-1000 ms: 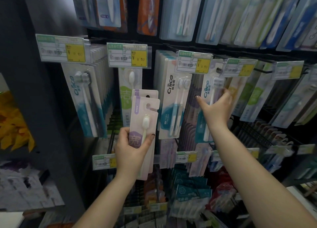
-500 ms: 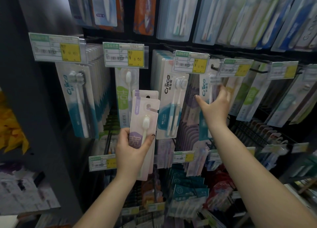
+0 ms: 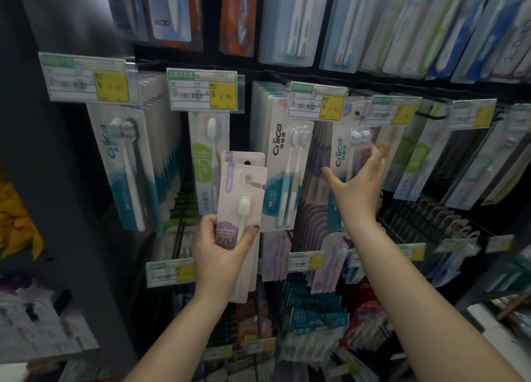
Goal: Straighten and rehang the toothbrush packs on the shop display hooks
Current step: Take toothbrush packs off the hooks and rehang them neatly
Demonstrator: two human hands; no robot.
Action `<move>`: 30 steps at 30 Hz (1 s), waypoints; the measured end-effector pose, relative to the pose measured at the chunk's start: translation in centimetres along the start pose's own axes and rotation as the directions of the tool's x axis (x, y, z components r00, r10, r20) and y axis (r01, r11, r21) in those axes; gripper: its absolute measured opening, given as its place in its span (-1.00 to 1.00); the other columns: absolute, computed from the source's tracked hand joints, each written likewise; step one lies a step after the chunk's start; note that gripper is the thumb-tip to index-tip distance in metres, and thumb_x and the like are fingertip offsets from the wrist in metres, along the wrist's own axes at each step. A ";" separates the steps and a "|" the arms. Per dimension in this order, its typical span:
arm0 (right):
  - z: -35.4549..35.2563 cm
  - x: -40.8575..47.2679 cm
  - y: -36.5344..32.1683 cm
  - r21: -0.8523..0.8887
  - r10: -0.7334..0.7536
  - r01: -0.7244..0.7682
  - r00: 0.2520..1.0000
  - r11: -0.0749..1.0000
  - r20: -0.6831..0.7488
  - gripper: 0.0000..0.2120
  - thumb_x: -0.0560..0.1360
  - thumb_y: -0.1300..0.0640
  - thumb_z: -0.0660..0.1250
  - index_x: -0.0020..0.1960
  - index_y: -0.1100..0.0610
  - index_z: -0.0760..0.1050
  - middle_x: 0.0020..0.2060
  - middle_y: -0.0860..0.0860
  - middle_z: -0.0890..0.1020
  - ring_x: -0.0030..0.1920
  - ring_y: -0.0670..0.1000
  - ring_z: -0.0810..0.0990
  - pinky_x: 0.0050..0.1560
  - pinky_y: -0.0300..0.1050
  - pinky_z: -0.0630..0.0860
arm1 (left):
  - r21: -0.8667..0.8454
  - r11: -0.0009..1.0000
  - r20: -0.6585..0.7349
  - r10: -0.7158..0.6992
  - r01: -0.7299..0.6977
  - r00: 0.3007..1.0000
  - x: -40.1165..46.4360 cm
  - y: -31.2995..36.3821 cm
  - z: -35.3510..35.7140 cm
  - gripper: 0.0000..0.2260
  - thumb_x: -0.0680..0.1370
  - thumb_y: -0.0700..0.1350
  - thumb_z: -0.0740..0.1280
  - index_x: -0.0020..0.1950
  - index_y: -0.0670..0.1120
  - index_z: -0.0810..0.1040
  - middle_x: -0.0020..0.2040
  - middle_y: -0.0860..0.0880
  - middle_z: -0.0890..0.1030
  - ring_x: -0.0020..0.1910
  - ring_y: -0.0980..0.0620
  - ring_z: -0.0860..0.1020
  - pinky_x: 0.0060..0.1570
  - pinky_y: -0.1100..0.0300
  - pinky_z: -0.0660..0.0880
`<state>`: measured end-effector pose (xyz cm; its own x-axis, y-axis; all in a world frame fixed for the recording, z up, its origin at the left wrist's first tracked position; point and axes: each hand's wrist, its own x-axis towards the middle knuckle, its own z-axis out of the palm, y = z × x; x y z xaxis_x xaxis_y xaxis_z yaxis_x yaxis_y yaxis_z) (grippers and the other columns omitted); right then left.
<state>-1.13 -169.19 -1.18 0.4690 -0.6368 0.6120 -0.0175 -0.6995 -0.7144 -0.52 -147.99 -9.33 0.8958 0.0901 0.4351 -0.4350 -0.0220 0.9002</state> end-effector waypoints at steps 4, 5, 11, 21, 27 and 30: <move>-0.6 -0.2 -0.3 0.011 -0.048 0.047 0.998 0.999 0.027 -0.22 0.38 0.01 0.47 0.45 0.12 0.14 0.36 0.07 0.27 0.35 0.00 0.26 0.26 -0.25 0.17 | 0.026 1.000 0.001 0.006 -0.006 1.000 0.0 0.0 0.1 -0.70 0.33 -0.04 0.50 -0.19 0.04 0.36 -0.26 0.04 0.50 -0.30 0.12 0.47 -0.30 0.26 0.43; -0.8 -0.3 -0.4 0.004 -0.079 0.079 0.996 0.997 0.035 -0.22 0.37 0.02 0.47 0.45 0.11 0.15 0.35 0.07 0.29 0.33 0.00 0.27 0.23 -0.29 0.17 | 0.026 1.000 0.003 0.004 -0.005 1.000 0.0 0.0 0.1 -0.70 0.33 -0.03 0.49 -0.19 0.04 0.36 -0.26 0.04 0.50 -0.29 0.10 0.47 -0.29 0.23 0.44; -1.0 -0.9 -0.6 -0.015 -0.157 0.158 0.985 0.987 0.075 -0.20 0.36 0.03 0.48 0.46 0.16 0.14 0.35 0.09 0.28 0.31 -0.01 0.28 0.12 -0.45 0.13 | 0.002 1.000 0.015 -0.011 0.011 1.000 -0.2 0.0 0.4 -0.70 0.33 -0.05 0.50 -0.19 0.04 0.37 -0.27 0.07 0.51 -0.30 0.13 0.48 -0.27 0.18 0.46; -0.2 -3.5 -0.4 0.060 -0.142 0.136 0.981 0.989 0.130 -0.19 0.35 0.02 0.49 0.46 0.16 0.15 0.34 0.07 0.30 0.35 -0.02 0.26 0.28 -0.33 0.14 | -0.017 1.000 0.002 0.003 -0.003 1.000 0.1 0.0 -0.3 -0.70 0.34 -0.08 0.50 -0.16 0.03 0.37 -0.23 0.02 0.51 -0.27 0.08 0.50 -0.26 0.11 0.52; 0.8 -5.0 -1.3 0.097 -0.152 0.137 0.973 0.986 0.172 -0.19 0.35 0.01 0.49 0.46 0.15 0.15 0.35 0.07 0.28 0.37 -0.01 0.25 0.31 -0.30 0.15 | 0.002 1.000 -0.036 0.030 -0.030 0.999 0.3 0.2 -1.5 -0.71 0.33 -0.05 0.50 -0.16 0.06 0.38 -0.23 0.06 0.51 -0.28 0.15 0.48 -0.26 0.28 0.46; 1.3 -5.8 -1.8 0.091 -0.176 0.162 0.967 0.983 0.185 -0.18 0.34 0.00 0.49 0.46 0.16 0.15 0.35 0.07 0.28 0.37 -0.02 0.25 0.30 -0.33 0.13 | 0.008 0.999 -0.063 0.042 -0.041 0.997 0.7 0.4 -2.3 -0.69 0.34 -0.07 0.50 -0.17 0.08 0.36 -0.24 0.08 0.50 -0.29 0.17 0.48 -0.27 0.31 0.45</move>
<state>-2.69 -163.81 -3.85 0.6195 -0.4328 0.6549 0.1389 -0.7607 -0.6341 -0.27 -145.66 -8.71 0.8695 0.1513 0.4703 -0.4709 -0.0337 0.8815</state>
